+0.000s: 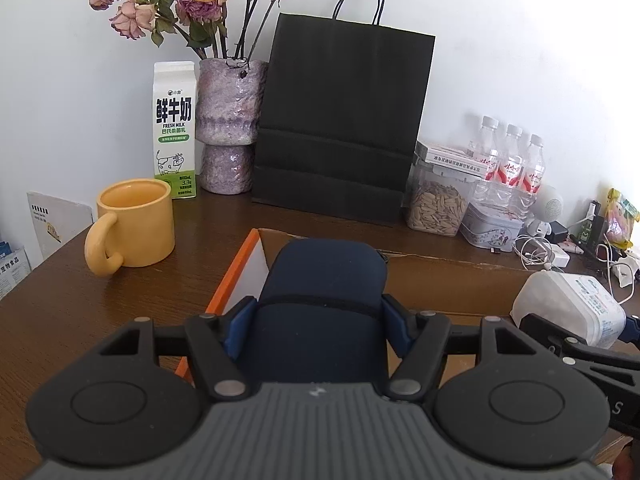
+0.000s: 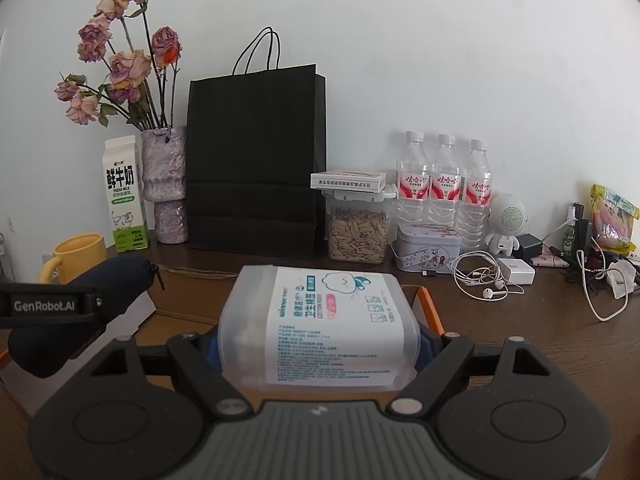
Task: Organize objects
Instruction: 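Carry the pouch and cotton-bud box into the cardboard box and open both grippers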
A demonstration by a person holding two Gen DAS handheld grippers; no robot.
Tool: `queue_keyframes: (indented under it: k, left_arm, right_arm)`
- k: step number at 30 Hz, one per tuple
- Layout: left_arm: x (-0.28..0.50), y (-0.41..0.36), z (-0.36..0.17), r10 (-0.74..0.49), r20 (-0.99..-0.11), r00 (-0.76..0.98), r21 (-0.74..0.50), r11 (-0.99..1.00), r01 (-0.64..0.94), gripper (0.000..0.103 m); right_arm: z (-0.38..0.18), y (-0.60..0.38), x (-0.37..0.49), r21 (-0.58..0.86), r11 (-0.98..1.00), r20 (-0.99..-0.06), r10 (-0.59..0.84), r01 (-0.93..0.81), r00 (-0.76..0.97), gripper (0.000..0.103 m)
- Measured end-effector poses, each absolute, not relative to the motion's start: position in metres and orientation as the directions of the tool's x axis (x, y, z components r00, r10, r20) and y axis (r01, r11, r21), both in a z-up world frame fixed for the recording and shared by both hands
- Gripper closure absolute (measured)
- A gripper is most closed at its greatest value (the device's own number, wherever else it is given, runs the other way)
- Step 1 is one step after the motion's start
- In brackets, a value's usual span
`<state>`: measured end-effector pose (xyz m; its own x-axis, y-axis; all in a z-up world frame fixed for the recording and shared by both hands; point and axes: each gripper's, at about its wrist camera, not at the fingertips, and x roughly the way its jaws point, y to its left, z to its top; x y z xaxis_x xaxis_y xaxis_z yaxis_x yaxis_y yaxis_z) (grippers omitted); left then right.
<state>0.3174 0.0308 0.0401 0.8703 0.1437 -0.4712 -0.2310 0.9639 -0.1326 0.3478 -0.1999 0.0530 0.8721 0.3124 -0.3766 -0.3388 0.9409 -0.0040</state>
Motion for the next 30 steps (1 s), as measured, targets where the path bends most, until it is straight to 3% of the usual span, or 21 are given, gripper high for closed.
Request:
queue_keyframes:
  k: [6, 8, 10, 30]
  left_arm:
    - [0.317, 0.031, 0.038, 0.141, -0.466, 0.874, -0.144, 0.962, -0.233, 0.030]
    - [0.313, 0.031, 0.042, 0.147, -0.435, 0.888, -0.155, 0.960, -0.234, 0.003]
    - [0.309, 0.030, 0.045, 0.145, -0.411, 0.900, -0.155, 0.962, -0.226, 0.002]
    - [0.300, 0.027, 0.050, 0.122, -0.411, 0.903, -0.158, 0.967, -0.202, 0.000]
  right_arm:
    - [0.050, -0.200, 0.350, -0.013, 0.945, -0.388, 0.298, -0.328, 0.872, 0.021]
    - [0.050, -0.202, 0.350, -0.008, 0.946, -0.386, 0.295, -0.323, 0.874, 0.010]
    - [0.050, -0.205, 0.350, 0.005, 0.948, -0.378, 0.297, -0.319, 0.877, 0.003]
    - [0.055, -0.211, 0.342, 0.024, 0.946, -0.350, 0.310, -0.323, 0.884, 0.003]
